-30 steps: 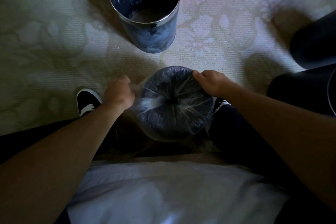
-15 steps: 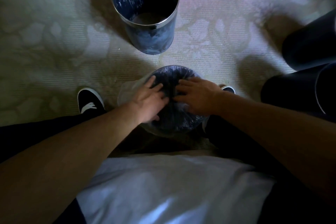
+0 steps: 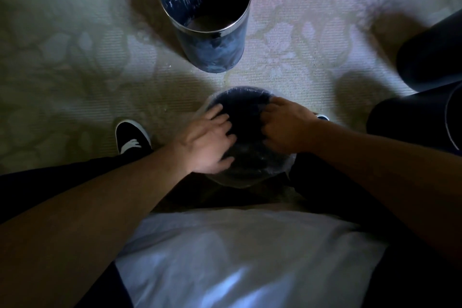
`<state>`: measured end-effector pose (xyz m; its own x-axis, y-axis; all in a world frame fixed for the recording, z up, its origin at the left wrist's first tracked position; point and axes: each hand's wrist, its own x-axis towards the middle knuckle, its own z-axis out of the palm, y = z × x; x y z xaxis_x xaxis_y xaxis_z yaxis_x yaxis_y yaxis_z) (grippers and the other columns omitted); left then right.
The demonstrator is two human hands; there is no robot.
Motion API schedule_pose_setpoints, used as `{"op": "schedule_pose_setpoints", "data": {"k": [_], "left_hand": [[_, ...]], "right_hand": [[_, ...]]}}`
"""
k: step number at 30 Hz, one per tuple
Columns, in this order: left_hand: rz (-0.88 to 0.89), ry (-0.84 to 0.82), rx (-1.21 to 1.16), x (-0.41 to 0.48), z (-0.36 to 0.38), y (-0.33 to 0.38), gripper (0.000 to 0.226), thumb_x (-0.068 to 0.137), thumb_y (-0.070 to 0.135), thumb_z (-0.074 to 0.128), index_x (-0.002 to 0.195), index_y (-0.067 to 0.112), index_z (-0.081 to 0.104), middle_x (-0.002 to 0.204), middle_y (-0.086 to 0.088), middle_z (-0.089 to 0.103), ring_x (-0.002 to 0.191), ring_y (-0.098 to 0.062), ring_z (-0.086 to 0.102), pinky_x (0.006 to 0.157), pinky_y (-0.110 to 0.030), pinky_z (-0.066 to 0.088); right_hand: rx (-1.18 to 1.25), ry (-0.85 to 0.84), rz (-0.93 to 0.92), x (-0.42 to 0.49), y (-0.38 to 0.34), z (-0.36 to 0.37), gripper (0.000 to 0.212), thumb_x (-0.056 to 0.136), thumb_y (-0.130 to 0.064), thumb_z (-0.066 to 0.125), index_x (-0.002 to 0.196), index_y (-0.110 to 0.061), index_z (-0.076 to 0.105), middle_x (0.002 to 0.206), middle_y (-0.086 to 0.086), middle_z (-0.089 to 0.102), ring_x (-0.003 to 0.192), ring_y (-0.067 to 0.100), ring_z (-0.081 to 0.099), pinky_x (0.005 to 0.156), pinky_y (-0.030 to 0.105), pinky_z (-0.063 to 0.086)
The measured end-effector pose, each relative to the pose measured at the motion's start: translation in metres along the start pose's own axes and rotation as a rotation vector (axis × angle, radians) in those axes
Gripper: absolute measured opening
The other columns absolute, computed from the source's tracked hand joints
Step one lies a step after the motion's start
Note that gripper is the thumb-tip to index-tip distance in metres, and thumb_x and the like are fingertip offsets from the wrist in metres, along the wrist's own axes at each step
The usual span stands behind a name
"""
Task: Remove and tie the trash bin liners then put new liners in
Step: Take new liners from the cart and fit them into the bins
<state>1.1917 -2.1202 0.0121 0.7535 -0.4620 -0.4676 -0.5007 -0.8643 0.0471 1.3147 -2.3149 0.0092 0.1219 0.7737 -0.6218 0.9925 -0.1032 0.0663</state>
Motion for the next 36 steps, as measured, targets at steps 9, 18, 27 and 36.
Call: {"op": "schedule_pose_setpoints", "data": {"k": [9, 18, 27, 36], "left_hand": [[-0.1, -0.452, -0.563, 0.004, 0.006, 0.043, 0.073, 0.092, 0.077, 0.019, 0.154, 0.04, 0.028, 0.16, 0.009, 0.035, 0.151, -0.016, 0.024, 0.122, -0.052, -0.004], [0.051, -0.058, -0.035, 0.006, 0.008, 0.026, 0.034, 0.09, 0.037, 0.049, 0.116, 0.024, 0.065, 0.108, -0.001, 0.067, 0.11, -0.027, 0.06, 0.1, -0.039, 0.039], [-0.111, -0.444, 0.303, -0.004, 0.012, -0.007, 0.087, 0.081, 0.087, 0.013, 0.155, 0.041, 0.022, 0.167, -0.006, 0.011, 0.15, -0.04, -0.021, 0.109, -0.068, -0.018], [-0.205, 0.23, -0.32, -0.005, -0.012, -0.032, 0.055, 0.079, 0.058, 0.043, 0.117, 0.029, 0.07, 0.127, -0.002, 0.062, 0.136, -0.033, 0.045, 0.116, -0.051, 0.029]], "right_hand": [[0.829, 0.129, 0.203, 0.034, 0.011, -0.006, 0.074, 0.094, -0.032, 0.063, 0.159, -0.024, 0.028, 0.159, 0.008, 0.034, 0.139, 0.028, 0.043, 0.111, 0.034, 0.036], [0.307, 0.13, 0.007, 0.02, 0.006, -0.015, 0.045, 0.089, -0.048, 0.057, 0.13, -0.029, 0.059, 0.124, 0.001, 0.063, 0.117, 0.028, 0.06, 0.097, 0.043, 0.049], [-0.028, -0.337, 0.017, -0.026, -0.022, 0.012, 0.095, 0.085, -0.089, 0.017, 0.154, -0.027, 0.037, 0.156, 0.004, 0.042, 0.149, 0.032, 0.023, 0.123, 0.053, -0.001], [0.466, 0.207, 0.101, -0.005, -0.004, -0.027, 0.082, 0.088, -0.083, 0.015, 0.103, -0.03, 0.076, 0.108, -0.006, 0.069, 0.116, 0.018, 0.058, 0.108, 0.039, 0.038]]}}
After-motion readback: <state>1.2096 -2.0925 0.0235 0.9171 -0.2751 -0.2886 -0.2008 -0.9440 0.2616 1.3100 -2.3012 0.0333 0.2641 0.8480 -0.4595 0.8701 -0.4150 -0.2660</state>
